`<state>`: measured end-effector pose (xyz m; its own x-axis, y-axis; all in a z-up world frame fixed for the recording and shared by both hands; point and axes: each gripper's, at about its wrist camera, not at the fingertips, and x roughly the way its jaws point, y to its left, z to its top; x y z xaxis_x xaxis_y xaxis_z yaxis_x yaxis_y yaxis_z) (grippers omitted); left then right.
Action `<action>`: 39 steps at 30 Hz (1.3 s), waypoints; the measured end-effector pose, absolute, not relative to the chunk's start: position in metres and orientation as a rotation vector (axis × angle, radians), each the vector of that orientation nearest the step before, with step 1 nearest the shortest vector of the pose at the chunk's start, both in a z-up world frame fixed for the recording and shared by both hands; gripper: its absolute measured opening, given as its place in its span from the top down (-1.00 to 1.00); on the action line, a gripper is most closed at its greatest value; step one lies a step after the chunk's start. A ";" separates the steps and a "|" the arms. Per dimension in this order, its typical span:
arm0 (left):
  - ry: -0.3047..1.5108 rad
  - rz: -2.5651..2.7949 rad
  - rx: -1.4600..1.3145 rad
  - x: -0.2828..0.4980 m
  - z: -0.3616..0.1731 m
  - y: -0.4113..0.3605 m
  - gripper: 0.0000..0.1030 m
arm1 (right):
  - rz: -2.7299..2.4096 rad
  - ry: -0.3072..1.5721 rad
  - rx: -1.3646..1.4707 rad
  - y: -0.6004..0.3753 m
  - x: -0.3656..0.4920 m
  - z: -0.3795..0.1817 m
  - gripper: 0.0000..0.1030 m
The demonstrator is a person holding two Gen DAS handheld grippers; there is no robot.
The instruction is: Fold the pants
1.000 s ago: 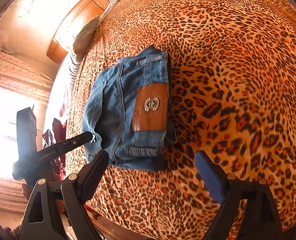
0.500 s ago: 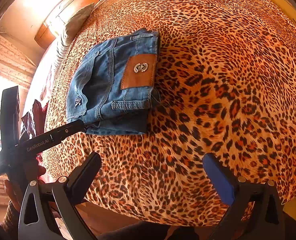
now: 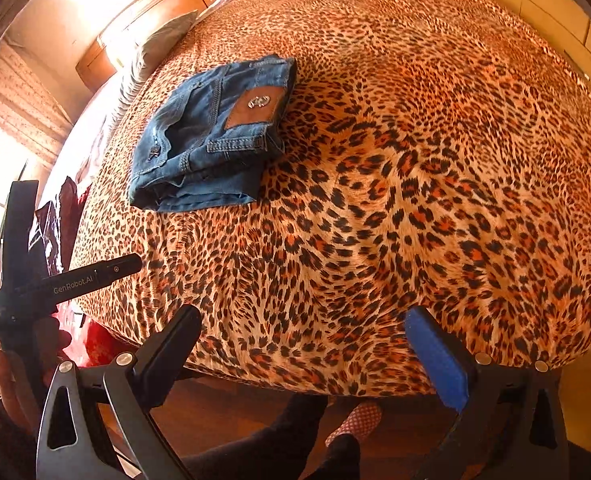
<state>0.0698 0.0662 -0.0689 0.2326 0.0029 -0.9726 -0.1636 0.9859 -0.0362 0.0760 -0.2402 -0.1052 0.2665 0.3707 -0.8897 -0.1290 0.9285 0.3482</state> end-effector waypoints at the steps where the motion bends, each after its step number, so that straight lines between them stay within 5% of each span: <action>1: 1.303 0.131 -0.133 0.064 -0.062 0.065 -0.52 | 0.346 1.232 0.200 -0.239 0.074 -0.099 -0.99; 9: 1.123 0.201 -0.049 0.021 -0.025 0.046 -0.58 | 0.340 1.128 0.077 -0.226 0.064 -0.079 -0.99; 39: 1.088 0.089 0.019 -0.018 0.004 0.001 -0.59 | 0.233 1.074 0.119 -0.263 0.034 -0.069 -0.99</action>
<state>-0.0184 0.0007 0.0045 0.4613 0.0813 -0.8835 -0.0628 0.9963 0.0590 0.0339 -0.2630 -0.0693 0.4555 0.2463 -0.8555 -0.1307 0.9690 0.2094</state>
